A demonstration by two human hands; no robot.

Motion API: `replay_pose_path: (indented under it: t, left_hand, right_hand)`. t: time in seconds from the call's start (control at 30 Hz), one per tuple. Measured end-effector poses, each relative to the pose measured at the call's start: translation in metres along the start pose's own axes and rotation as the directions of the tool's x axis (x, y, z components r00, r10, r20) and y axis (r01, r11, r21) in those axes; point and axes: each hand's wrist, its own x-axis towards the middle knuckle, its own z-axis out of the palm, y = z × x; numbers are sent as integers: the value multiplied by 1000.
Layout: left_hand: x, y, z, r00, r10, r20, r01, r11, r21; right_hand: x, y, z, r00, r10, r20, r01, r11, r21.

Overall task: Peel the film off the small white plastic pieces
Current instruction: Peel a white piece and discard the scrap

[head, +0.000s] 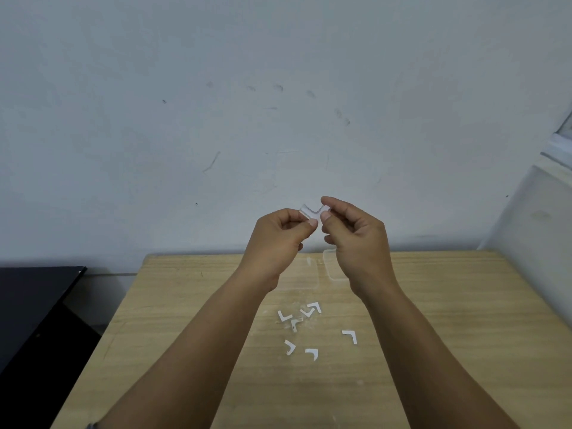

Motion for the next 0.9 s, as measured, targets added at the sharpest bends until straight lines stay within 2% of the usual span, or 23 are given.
replay_pose_path:
  t: [0.13,0.27,0.4,0.53,0.73,0.9]
  left_hand:
    - [0,0,0,993,112,-49,-110,993,32]
    - [-1,4,-1,975,223,-3,-220,967,129]
    - [0,2,-2,979,204,12,-204,974,103]
    - [0,-1,0,983,183,7,-183,982,51]
    - [-3,-1,3,981,196,5,-196,977,79]
    - [-5,1,4,986,163,-20,-163,987,5]
  right_hand:
    - [0,2,1,1000,-18,-5,18,999,-45]
    - [0,3,0,1000,-9,3,9,999,-37]
    - [0,1,0,999,17,-27,-16,999,39]
    - [-1,-1,2,999,26,-27,-25,999,42]
    - [-2,-2,1,999,1,-41,-2,999,-34]
    - [-3,0,1,998,-65,-21,63,994,-86]
